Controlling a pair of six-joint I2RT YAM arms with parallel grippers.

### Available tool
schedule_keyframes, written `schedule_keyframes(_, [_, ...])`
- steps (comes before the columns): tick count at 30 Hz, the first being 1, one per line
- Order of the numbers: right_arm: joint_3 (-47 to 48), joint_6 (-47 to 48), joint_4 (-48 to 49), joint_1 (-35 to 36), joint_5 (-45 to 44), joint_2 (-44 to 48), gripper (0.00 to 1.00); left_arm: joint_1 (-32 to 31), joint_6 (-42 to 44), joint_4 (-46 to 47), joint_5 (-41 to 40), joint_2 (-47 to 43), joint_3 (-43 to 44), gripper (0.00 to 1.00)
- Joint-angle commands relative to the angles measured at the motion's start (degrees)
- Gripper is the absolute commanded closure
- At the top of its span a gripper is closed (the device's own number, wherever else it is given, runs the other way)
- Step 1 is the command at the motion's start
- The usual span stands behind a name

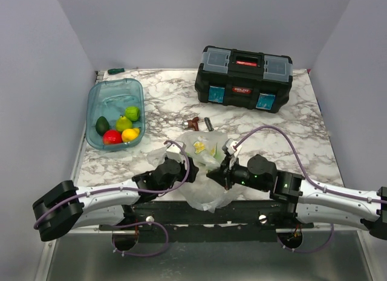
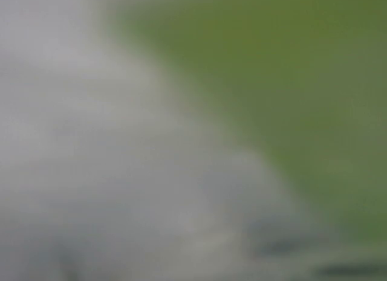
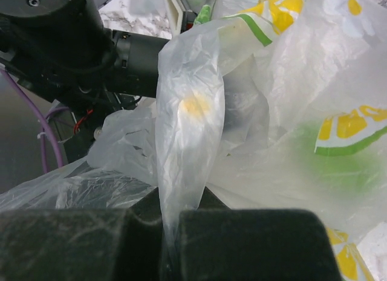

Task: Take the fake fruits out of the plastic bag
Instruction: Adjust the plastic bag at the center of the board.

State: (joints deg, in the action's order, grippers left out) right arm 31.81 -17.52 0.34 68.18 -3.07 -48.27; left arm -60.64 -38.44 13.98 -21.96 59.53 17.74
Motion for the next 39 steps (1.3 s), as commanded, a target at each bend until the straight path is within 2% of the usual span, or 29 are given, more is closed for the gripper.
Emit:
schedule_keyframes(1, [1.2, 1.5, 1.4, 0.1, -1.9, 0.2, 0.99, 1.4, -1.2, 4.9, 5.2, 4.1, 0.5, 0.31])
schedule_keyframes(8, [1.8, 3.0, 2.6, 0.1, -1.9, -3.8, 0.99, 1.4, -0.9, 9.7, 9.5, 8.7, 1.9, 0.29])
schedule_keyframes(14, [4.7, 5.5, 5.8, 0.0, 2.6, -9.6, 0.99, 1.8, -2.7, 10.4, 7.2, 5.0, -1.9, 0.29])
schedule_keyframes(19, [13.6, 2.3, 7.6, 0.7, 16.6, -19.1, 0.99, 2.2, -4.8, 8.7, 3.9, 0.8, -6.1, 0.28])
schedule_keyframes(21, [14.3, 0.8, 8.5, 3.1, 18.2, -20.4, 0.99, 2.2, -6.1, 7.9, 1.6, -1.1, -8.1, 0.28])
schedule_keyframes(24, [10.2, -0.6, 8.5, 4.4, 15.0, -17.4, 0.99, 2.2, -6.8, 6.5, -1.0, -3.8, -9.4, 0.27])
schedule_keyframes(27, [3.2, -1.7, 7.6, 4.3, 4.7, -11.0, 0.99, 2.2, -6.9, 6.1, -2.2, -4.4, -8.9, 0.24])
schedule_keyframes(30, [-0.4, -1.8, 5.7, 4.3, 2.5, -6.5, 0.99, 2.2, -7.2, 4.6, -3.8, -2.7, -7.0, 0.16])
schedule_keyframes(35, [-3.4, -3.7, 3.1, 4.3, -2.5, -2.1, 0.99, 2.1, -3.2, 9.2, 1.6, 4.1, -2.8, 0.14])
schedule_keyframes(39, [-1.4, -8.7, -6.2, 4.3, -14.3, -1.9, 0.99, 1.5, -4.5, 13.5, 4.5, 7.1, -1.8, 0.17])
